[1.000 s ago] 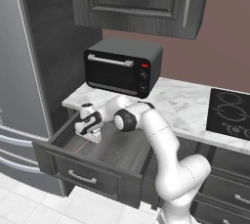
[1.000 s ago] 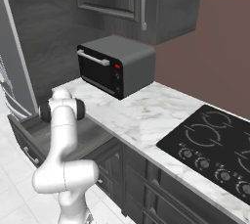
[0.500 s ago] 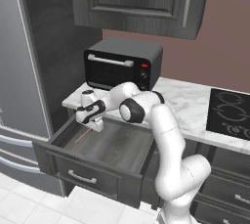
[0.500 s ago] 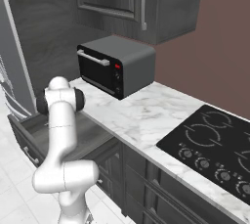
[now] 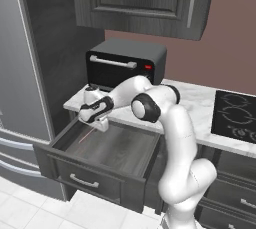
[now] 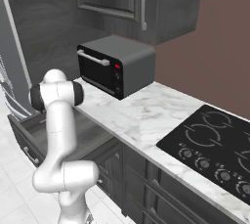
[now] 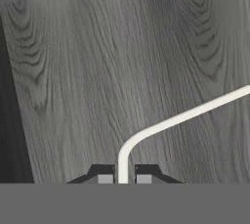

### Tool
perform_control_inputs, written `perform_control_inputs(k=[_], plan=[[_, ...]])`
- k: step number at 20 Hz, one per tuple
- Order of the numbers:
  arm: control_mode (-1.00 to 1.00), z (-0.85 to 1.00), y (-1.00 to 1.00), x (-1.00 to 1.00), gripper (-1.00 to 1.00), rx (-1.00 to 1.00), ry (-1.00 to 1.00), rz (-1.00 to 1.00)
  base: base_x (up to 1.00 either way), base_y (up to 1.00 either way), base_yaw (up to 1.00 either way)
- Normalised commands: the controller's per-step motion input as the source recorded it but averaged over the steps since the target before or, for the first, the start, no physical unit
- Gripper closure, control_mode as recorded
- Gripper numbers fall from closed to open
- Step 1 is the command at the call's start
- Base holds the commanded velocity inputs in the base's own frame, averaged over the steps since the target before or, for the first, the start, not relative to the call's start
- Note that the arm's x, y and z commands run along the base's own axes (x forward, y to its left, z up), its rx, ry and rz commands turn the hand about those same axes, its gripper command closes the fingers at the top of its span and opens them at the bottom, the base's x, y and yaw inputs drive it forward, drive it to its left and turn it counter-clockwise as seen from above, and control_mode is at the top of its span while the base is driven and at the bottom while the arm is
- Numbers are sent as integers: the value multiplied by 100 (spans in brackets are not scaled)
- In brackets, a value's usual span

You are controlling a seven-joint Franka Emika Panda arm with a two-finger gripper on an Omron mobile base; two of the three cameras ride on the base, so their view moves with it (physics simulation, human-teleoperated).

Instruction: Take a straw from the drawer in front and place it inside the glass cup on the dining counter.

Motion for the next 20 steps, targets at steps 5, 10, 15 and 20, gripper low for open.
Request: perform_control_inputs(k=[5,10,15,20], plan=[[-100,94,-20,-57,100,1,-6,0,0,0,0],[-100,100,-39,-42,100,0,-7,1,0,0,0],[-100,91,-59,-39,100,0,-7,0,0,0,0],[-100,66,-73,-62,100,0,-3,0,0,0,0]])
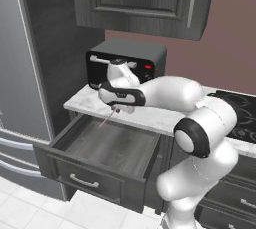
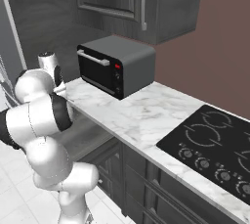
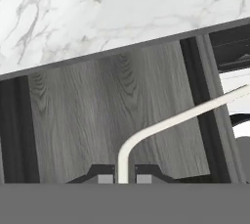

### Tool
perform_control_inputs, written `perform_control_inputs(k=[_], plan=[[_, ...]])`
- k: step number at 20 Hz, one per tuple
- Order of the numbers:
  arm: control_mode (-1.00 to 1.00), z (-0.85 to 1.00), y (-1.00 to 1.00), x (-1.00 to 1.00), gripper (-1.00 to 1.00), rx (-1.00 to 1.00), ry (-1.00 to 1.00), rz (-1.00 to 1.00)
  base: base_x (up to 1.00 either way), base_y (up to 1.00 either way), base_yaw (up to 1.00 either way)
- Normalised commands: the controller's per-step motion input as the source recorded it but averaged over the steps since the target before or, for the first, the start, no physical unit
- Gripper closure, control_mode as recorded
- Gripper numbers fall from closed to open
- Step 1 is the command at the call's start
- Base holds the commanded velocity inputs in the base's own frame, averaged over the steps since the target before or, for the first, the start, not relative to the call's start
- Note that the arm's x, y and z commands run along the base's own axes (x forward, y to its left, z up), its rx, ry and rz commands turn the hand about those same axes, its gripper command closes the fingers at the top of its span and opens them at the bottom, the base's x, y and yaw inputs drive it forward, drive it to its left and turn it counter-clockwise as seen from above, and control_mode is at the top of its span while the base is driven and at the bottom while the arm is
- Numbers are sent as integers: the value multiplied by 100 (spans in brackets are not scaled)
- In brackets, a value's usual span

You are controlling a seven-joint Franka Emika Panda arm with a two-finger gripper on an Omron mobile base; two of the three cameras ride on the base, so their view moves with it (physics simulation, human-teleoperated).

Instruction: Take a straw from the drawer in front and place it inside the glass cup on the dining counter.

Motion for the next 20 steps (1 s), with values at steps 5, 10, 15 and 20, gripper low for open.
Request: perform_control_inputs(k=[5,10,15,20], plan=[[-100,33,-65,-73,100,0,0,0,0,0,0],[-100,3,-58,-69,100,0,0,0,0,0,0],[-100,0,-55,-52,100,0,0,0,0,0,0],[-100,0,-50,-38,100,0,2,0,0,0,0]])
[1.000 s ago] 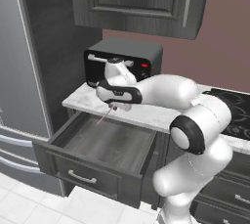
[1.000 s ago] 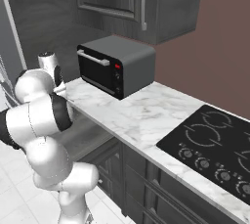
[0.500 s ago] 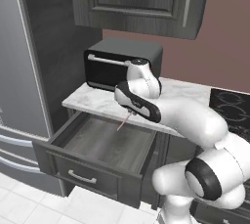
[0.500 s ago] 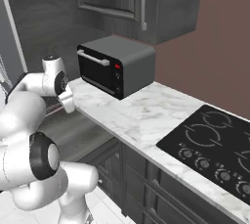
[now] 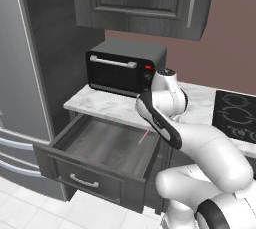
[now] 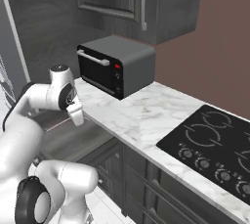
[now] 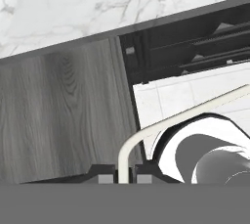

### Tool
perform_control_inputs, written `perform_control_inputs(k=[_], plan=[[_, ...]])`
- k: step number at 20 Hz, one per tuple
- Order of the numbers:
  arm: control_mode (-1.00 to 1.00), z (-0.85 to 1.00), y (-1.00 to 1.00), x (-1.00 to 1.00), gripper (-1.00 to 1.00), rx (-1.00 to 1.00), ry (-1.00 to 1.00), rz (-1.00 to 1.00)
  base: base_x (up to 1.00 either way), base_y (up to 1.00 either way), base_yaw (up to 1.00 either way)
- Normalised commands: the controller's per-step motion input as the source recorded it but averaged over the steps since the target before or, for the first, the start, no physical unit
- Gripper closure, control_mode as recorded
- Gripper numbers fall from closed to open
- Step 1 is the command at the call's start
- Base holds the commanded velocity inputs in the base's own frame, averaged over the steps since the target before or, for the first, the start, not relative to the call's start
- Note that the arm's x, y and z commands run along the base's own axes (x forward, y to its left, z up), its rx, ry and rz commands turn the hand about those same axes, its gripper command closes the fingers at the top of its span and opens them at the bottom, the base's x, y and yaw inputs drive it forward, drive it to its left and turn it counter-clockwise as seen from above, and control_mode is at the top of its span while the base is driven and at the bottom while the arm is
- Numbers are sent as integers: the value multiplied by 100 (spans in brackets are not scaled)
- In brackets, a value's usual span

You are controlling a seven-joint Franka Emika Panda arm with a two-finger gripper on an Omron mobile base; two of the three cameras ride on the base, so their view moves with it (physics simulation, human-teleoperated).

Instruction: Take a straw from the drawer in front and place it inside the glass cup on the dining counter.

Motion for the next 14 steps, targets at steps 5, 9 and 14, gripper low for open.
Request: perform_control_inputs(k=[5,9,14], plan=[[-100,1,-29,-2,100,0,5,0,0,0,0],[100,0,-6,-1,100,0,1,0,-32,-15,0],[100,0,0,0,100,0,0,0,-99,-3,0]])
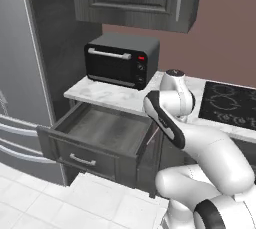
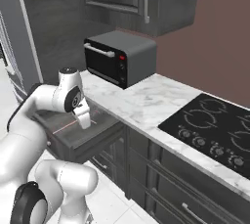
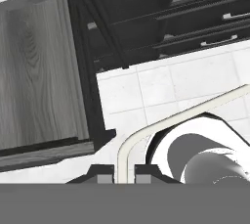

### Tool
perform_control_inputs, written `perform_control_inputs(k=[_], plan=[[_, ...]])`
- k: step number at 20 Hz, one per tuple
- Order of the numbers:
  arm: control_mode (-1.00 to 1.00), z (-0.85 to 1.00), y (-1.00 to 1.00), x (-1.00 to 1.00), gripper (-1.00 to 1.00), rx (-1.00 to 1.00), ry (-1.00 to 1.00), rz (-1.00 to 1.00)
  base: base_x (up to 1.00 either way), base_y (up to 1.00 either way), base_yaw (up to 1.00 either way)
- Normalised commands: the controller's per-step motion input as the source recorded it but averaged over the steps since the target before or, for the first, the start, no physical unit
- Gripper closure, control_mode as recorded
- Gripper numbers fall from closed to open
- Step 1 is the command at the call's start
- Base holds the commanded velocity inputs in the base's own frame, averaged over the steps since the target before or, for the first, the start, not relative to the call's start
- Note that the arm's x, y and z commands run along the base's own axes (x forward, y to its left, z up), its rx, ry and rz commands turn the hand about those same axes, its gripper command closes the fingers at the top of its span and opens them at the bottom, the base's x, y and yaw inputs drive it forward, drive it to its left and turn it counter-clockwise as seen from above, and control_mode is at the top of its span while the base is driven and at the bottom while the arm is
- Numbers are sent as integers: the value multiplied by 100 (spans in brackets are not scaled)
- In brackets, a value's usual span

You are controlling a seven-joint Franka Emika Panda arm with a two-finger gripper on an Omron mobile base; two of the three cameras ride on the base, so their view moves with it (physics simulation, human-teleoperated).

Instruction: Take a straw from the drawer in front and place it inside the glass cup on the dining counter.

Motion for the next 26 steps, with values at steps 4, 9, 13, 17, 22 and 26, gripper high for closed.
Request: perform_control_inputs(k=[4,9,13,17,22,26], plan=[[100,0,0,0,100,0,0,0,-91,0,0],[100,0,0,0,100,0,0,0,-44,0,-31],[100,0,0,0,100,0,0,0,-8,0,-96],[100,0,0,0,100,0,0,0,0,0,-100],[100,0,0,0,100,0,0,0,0,0,-100],[100,0,0,0,100,0,0,0,-1,0,-98]])
